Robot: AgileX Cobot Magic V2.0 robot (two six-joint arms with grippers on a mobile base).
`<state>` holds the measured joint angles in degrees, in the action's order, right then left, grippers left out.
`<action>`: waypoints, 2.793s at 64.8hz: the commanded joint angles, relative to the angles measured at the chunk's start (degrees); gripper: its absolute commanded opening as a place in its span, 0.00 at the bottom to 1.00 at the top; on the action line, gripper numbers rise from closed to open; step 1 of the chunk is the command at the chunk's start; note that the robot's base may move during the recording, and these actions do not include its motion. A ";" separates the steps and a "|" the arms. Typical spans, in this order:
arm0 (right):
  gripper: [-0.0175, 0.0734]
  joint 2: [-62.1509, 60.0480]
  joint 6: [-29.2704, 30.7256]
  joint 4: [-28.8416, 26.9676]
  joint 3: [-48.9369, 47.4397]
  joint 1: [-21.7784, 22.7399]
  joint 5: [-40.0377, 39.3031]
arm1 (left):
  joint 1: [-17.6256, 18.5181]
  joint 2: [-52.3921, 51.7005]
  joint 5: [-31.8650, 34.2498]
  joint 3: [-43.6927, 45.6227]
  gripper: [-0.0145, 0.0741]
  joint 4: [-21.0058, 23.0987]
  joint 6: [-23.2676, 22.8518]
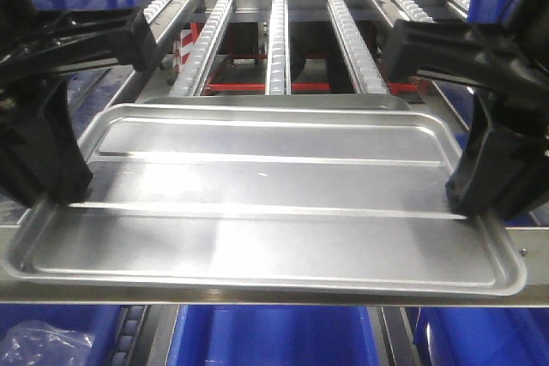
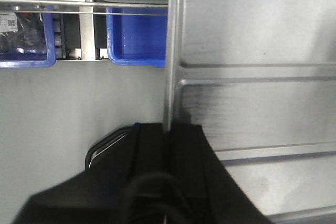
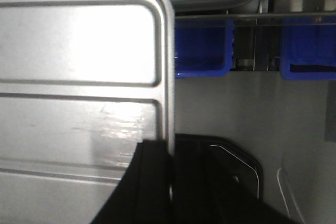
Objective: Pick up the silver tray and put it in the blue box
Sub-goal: 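Lift the tray with both grippers and pull it off the shelf, then hold the tray level in both grippers while the base turns away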
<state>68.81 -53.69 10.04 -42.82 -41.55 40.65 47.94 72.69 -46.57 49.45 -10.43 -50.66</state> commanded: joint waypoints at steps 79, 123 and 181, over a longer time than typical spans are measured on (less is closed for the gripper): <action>0.26 -1.37 0.10 3.94 -1.09 0.33 2.81 | -0.02 -1.62 -2.41 1.08 0.05 -2.18 0.60; 0.26 -1.37 0.10 3.94 -1.09 0.33 2.87 | -0.02 -1.52 -2.41 1.08 0.05 -2.18 0.60; 0.26 -1.43 0.10 3.94 -1.09 0.33 2.86 | -0.02 -1.52 -2.41 1.08 0.05 -2.18 0.60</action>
<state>68.81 -53.69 10.04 -42.82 -41.55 41.28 47.94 72.69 -46.44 49.45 -9.66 -50.33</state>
